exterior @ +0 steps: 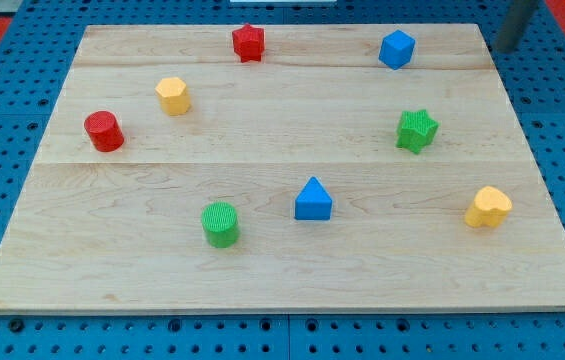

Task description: Slide blue cube closer to the red circle

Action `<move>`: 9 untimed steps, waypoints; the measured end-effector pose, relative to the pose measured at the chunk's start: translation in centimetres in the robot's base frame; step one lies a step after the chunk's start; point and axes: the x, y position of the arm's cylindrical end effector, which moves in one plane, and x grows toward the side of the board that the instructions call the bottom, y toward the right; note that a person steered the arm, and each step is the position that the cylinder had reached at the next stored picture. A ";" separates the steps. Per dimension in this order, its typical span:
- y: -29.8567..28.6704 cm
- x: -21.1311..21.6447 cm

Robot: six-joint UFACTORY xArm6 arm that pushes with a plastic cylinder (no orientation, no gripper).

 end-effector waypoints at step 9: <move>-24.7 17.0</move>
